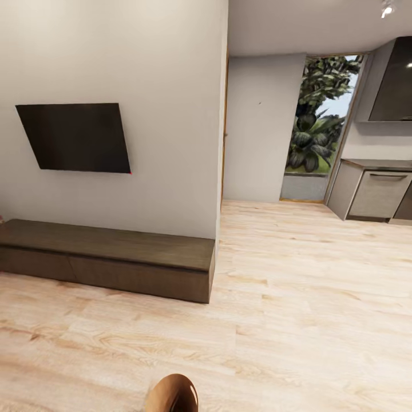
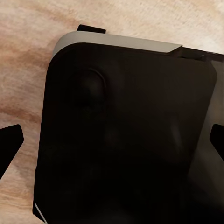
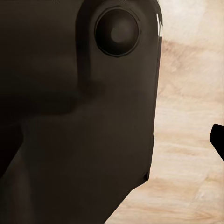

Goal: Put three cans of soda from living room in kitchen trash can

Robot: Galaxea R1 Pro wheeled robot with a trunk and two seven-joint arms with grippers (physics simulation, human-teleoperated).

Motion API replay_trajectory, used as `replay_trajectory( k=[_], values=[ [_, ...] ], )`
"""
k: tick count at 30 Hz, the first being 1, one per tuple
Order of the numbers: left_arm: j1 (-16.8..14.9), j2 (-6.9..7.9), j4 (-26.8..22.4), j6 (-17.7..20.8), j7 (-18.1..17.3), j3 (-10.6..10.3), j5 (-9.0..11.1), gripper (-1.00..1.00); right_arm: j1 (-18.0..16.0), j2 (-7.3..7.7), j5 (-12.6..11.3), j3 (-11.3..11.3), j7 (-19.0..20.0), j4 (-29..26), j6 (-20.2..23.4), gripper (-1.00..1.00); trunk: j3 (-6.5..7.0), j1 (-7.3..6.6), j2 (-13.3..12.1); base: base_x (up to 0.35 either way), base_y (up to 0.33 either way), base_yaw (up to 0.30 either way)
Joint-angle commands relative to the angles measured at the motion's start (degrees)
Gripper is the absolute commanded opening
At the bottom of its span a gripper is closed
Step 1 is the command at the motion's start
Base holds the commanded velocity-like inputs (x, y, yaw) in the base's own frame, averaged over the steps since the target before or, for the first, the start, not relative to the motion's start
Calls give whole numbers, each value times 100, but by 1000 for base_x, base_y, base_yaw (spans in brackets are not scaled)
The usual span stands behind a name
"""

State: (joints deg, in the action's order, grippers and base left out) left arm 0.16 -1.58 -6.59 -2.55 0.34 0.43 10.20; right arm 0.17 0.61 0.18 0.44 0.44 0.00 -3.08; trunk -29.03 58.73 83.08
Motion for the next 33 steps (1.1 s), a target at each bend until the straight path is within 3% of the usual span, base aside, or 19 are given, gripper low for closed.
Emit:
replay_trajectory(
  k=[1, 15, 26, 33],
  values=[
    [-1, 0, 0, 0, 0, 0, 0, 100, 0, 0, 0, 0, 0, 0, 0, 100, 0, 0, 0, 0, 0, 3],
    [0, -72, -2, 17, -8, -11, -29, 100, -1, 3, -1, 1, 1, 0, -19, 100, 0, 0, 0, 12, 0, 0],
    [1, -80, 7, 61, -43, -28, 0, 100, -2, -6, -2, -1, -24, 0, -18, 100, 0, 0, 0, 278, 0, 0],
    [-2, -84, 0, 14, -43, -18, 5, 100, 0, -17, -8, -8, -43, 0, -17, 100, 0, 0, 0, 75, 0, 0]
  ],
)
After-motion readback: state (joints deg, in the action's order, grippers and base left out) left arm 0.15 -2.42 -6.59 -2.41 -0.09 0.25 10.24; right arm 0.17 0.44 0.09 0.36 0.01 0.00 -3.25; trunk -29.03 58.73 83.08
